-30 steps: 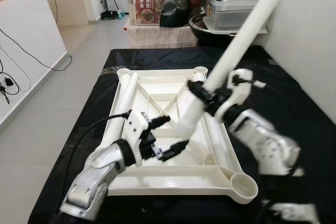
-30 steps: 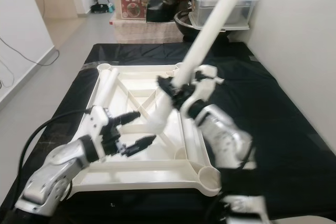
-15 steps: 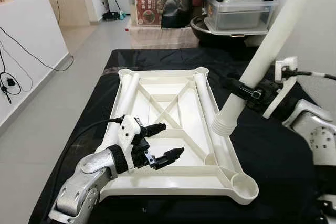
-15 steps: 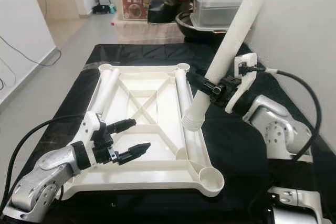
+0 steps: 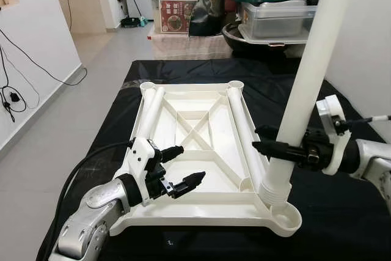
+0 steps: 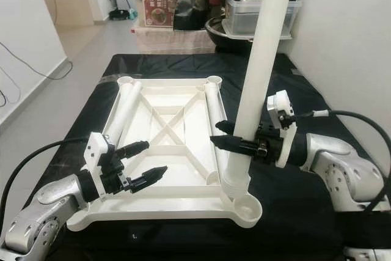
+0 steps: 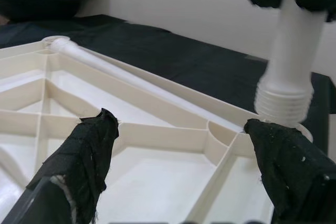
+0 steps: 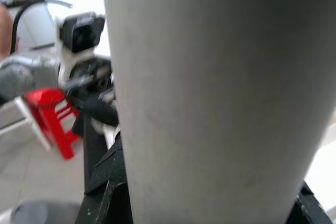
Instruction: Building children table
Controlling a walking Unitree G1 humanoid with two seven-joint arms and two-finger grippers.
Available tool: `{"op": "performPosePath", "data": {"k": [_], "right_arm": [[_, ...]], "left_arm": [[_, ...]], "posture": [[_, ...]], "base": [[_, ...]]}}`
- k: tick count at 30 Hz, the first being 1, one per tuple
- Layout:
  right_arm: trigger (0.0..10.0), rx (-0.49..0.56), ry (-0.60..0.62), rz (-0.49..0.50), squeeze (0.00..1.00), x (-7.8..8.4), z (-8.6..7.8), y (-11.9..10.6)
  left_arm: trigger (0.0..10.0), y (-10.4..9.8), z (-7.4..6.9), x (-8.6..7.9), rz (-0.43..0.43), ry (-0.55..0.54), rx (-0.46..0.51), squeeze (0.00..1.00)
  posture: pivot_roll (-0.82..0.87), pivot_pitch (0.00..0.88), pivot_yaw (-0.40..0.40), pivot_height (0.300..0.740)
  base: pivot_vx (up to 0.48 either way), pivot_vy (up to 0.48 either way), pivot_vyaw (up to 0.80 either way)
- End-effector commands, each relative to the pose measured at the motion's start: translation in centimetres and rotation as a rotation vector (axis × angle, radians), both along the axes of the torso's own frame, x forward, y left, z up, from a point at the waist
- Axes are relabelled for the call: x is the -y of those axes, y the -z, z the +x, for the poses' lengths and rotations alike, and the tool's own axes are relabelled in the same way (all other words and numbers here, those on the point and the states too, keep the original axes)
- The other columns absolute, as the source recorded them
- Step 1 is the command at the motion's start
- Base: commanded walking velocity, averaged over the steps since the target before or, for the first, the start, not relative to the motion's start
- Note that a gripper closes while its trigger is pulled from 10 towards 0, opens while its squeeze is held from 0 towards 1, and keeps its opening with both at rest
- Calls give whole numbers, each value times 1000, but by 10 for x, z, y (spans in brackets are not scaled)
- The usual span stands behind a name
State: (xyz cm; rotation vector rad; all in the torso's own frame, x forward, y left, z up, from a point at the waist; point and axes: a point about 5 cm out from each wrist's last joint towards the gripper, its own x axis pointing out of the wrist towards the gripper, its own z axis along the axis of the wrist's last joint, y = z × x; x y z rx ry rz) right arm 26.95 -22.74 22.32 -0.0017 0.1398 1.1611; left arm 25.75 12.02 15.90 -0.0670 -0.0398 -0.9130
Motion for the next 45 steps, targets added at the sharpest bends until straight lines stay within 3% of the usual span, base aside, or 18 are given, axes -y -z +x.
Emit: {"op": "performPosePath", "data": {"k": [1,12,21,27,34,45], "right_arm": [[0,24,-40,-51,0,-5,-4,2],[0,36,-87,-201,0,-5,-16,26],[0,54,-52,-221,0,-5,-17,36],[0,45,-48,-243,0,-1,-30,46],[0,39,-30,-252,0,6,-35,44],[0,39,-30,-251,0,2,-35,51]], "left_arm": [[10000,3,-1,-1,9,-11,-16,0],[10000,8,0,1,15,-37,-27,0],[10000,9,1,1,15,-50,-29,0],[10000,8,3,-1,16,-63,-29,0],[10000,7,5,0,15,-59,-29,0],[10000,8,6,2,13,-61,-29,0]], "posture": [[-131,0,-13,740],[-131,0,-14,740],[-129,0,-10,740],[-142,0,6,740],[-148,0,14,740],[-140,0,11,740]], "base": [[0,0,0],[0,0,0],[0,0,0],[0,0,0],[0,0,0],[0,0,0]]}}
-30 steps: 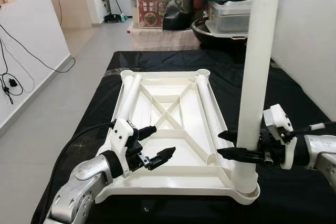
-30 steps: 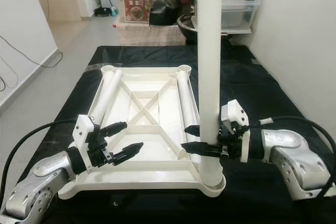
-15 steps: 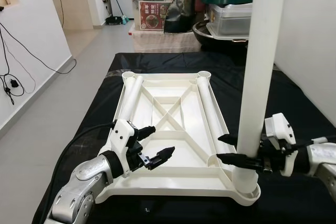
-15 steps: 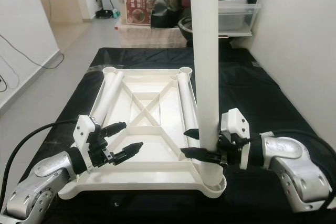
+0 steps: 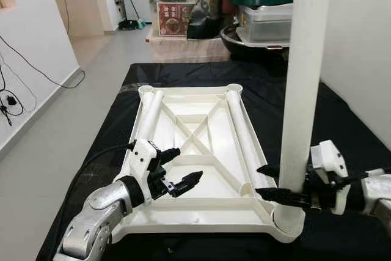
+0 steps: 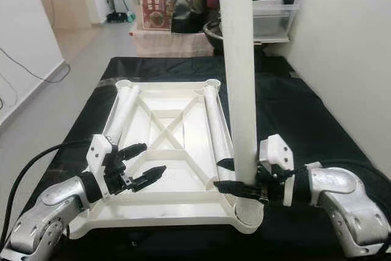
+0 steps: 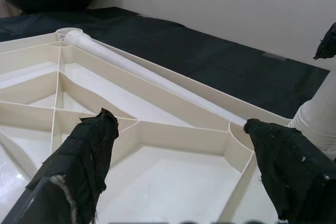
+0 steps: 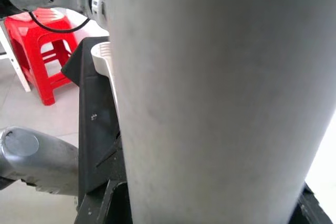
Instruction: Building children table
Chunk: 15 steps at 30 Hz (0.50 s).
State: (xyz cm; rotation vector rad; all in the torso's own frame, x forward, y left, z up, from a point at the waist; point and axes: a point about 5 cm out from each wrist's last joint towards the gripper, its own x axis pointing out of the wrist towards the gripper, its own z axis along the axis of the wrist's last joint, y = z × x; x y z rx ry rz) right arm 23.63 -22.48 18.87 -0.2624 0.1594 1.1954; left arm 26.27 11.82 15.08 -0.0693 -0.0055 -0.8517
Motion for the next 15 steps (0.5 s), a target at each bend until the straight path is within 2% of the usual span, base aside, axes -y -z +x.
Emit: {"op": "performPosePath", "data": {"k": [1,3,6,9,11,12,13,15], "right_arm": [[0,-71,44,-33,0,4,-1,18],[0,-69,49,-29,0,3,-1,18],[0,-31,133,60,0,-8,7,19],[0,-26,152,82,0,-11,8,19],[0,-25,203,135,0,-16,8,22],[0,-28,296,200,0,-19,10,27],[0,-28,296,200,0,-19,10,27],[0,-33,374,243,0,-21,9,33]], "left_arm": [[10000,0,1,-1,3,-4,4,0],[10000,0,1,-2,4,-5,3,0],[10000,0,2,-3,5,-14,4,0],[10000,0,2,-2,4,-15,5,0],[10000,0,2,-1,1,-18,4,0],[10000,1,2,-1,0,-20,2,0],[10000,1,2,-1,0,-20,2,0],[10000,2,2,-2,4,-25,0,0]], "posture": [[-138,0,9,740],[-138,0,9,740],[-140,0,7,740],[-140,0,7,740],[-139,0,7,740],[-142,0,9,740],[-142,0,9,740],[-144,0,13,740]], "base": [[0,0,0],[0,0,0],[0,0,0],[0,0,0],[0,0,0],[0,0,0],[0,0,0],[0,0,0]]}}
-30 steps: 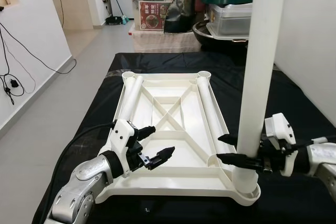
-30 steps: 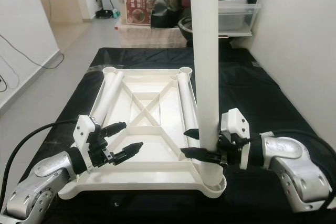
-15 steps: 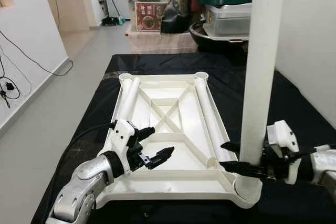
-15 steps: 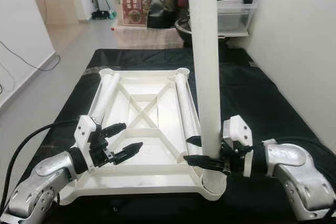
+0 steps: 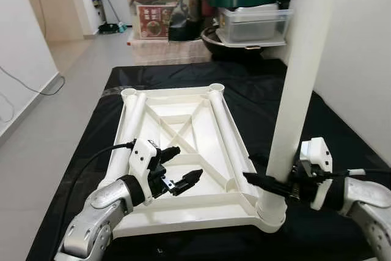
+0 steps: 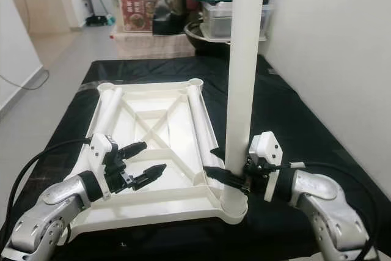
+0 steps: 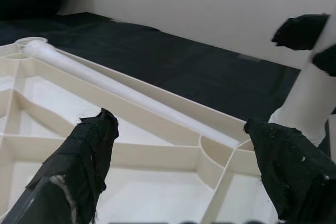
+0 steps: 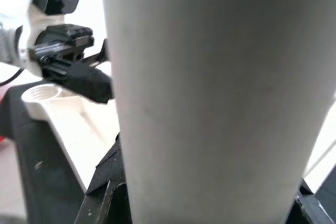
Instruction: Building children table
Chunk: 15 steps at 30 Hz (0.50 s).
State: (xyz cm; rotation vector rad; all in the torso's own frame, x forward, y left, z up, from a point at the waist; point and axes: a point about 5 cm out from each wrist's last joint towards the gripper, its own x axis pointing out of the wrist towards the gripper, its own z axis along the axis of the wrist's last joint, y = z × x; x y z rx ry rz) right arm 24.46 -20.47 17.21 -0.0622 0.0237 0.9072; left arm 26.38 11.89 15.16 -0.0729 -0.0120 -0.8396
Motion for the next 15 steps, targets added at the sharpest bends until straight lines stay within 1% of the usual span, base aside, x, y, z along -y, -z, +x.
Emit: {"op": "performPosePath", "data": {"k": [1,4,5,8,12,15], "right_arm": [[0,-82,91,41,0,-2,-2,20],[0,-94,92,52,0,-9,-10,27],[0,-94,92,52,0,-9,-10,27],[0,-109,76,39,0,-16,-15,32],[0,-117,66,30,0,-19,-15,33],[0,-123,36,18,0,-20,-15,31]], "left_arm": [[10000,3,1,-2,13,-14,-4,0],[10000,3,2,-3,17,-18,-2,0],[10000,3,2,-3,17,-18,-2,0],[10000,2,4,-3,19,-20,-1,0],[10000,2,6,-3,20,-22,2,0],[10000,1,7,-3,19,-27,4,0]], "posture": [[-144,0,13,740],[-147,0,19,740],[-147,0,19,740],[-153,0,27,740],[-154,0,28,740],[-152,0,27,740]], "base": [[0,0,0],[0,0,0],[0,0,0],[0,0,0],[0,0,0],[0,0,0]]}}
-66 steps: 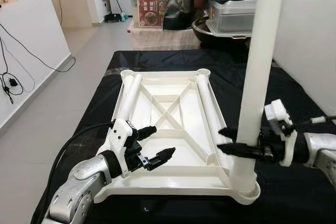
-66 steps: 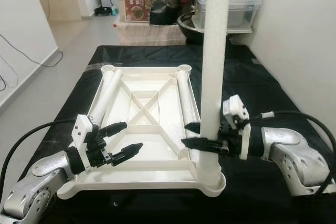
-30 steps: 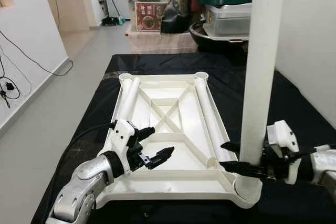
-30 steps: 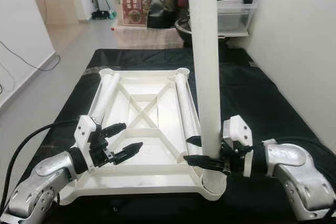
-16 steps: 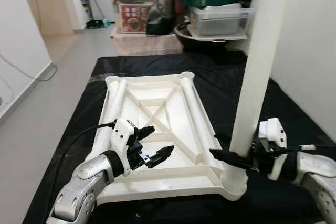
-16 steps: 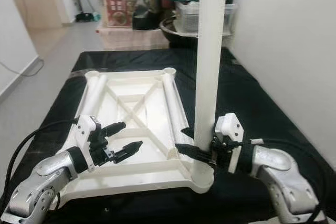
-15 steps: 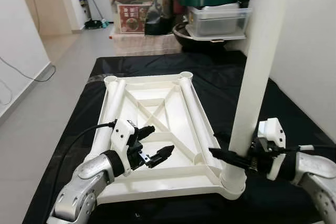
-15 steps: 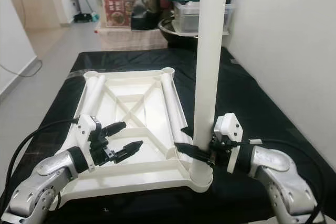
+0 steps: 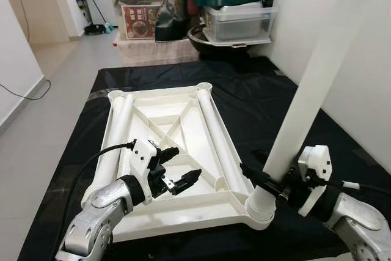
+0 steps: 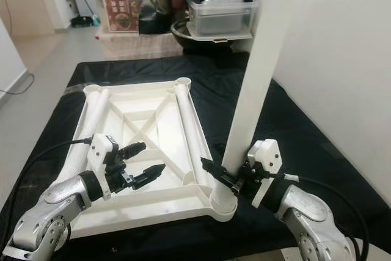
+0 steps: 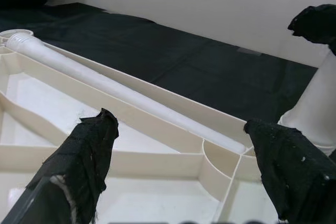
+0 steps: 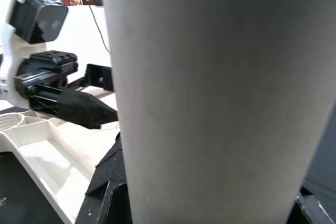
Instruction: Building children table
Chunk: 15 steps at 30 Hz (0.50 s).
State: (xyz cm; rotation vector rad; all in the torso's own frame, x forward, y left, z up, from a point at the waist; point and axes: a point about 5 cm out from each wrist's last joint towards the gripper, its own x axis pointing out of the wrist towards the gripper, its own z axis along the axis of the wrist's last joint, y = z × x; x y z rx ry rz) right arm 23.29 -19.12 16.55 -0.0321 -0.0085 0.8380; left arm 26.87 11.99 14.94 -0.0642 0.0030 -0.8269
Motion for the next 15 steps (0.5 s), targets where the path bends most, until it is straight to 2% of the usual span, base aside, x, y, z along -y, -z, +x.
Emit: {"op": "performPosePath", "data": {"k": [1,5,8,9,10,11,12,13,15], "right_arm": [[0,-149,-56,-25,0,-6,-3,24],[0,-150,-65,-53,0,-4,0,23],[0,-156,-17,-70,0,-1,6,23],[0,-217,361,-94,0,15,35,33],[0,-236,460,-102,0,19,41,37],[0,-236,460,-102,0,19,41,37],[0,-247,509,-107,0,21,44,38],[0,-203,680,-91,0,27,49,36],[0,-206,882,-29,0,34,51,38]], "left_arm": [[10000,-1,2,-2,5,-16,15,0],[10000,-2,3,-3,8,-24,19,0],[10000,-3,4,-4,9,-40,25,0],[10000,-5,6,-8,5,-82,37,0],[10000,-6,6,-9,4,-92,41,0],[10000,-6,6,-9,4,-92,41,0],[10000,-6,6,-9,3,-98,42,0],[10000,-9,8,-10,-4,-127,55,0],[10000,-11,12,-14,0,-175,67,0]], "posture": [[-151,0,26,740],[-148,0,21,740],[-142,0,8,740],[-136,0,1,740],[-136,0,1,740],[-136,0,1,740],[-136,0,1,740],[-129,0,-3,740],[-128,0,0,740]], "base": [[0,0,0],[0,0,0],[0,0,0],[0,0,0],[0,0,0],[0,0,0],[0,0,0],[0,0,0],[0,0,0]]}}
